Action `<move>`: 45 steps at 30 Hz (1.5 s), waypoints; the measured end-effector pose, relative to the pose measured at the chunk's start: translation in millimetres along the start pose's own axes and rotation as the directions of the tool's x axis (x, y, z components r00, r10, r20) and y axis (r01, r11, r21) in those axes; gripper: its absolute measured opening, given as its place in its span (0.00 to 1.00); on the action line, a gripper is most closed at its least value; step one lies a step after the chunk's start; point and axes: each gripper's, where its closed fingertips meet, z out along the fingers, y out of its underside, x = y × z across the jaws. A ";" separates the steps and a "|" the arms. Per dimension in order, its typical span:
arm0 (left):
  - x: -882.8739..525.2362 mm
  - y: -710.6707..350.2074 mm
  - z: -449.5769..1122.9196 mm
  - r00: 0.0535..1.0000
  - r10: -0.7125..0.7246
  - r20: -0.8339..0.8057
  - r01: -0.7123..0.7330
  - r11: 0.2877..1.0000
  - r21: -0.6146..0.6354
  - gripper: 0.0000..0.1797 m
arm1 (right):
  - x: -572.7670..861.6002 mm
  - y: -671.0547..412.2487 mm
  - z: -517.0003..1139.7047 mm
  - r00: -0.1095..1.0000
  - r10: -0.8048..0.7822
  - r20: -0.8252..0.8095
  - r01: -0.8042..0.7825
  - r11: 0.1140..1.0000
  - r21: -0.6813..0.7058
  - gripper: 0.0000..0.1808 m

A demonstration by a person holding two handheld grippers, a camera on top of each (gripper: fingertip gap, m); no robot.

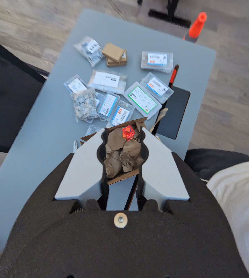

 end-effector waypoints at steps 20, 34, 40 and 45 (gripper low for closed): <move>179.9 275.2 -169.9 0.851 -0.480 0.212 0.307 0.784 0.540 0.40 | -171.0 133.4 13.7 0.820 -0.287 0.495 0.340 0.940 -0.020 0.34; 182.5 481.4 -337.7 0.418 -0.710 0.567 0.375 0.703 0.604 0.29 | -292.2 203.5 -24.8 0.791 -0.338 0.510 0.424 0.904 -0.060 0.27; 47.7 573.9 -390.9 0.369 -0.644 0.670 0.407 0.760 0.507 0.33 | -290.7 210.1 12.1 0.912 -0.238 0.334 0.303 0.940 -0.159 0.29; -107.5 643.3 -423.7 0.454 -0.520 0.724 0.413 0.843 0.346 0.34 | -315.6 252.4 73.6 0.919 -0.334 0.211 0.381 0.891 -0.248 0.29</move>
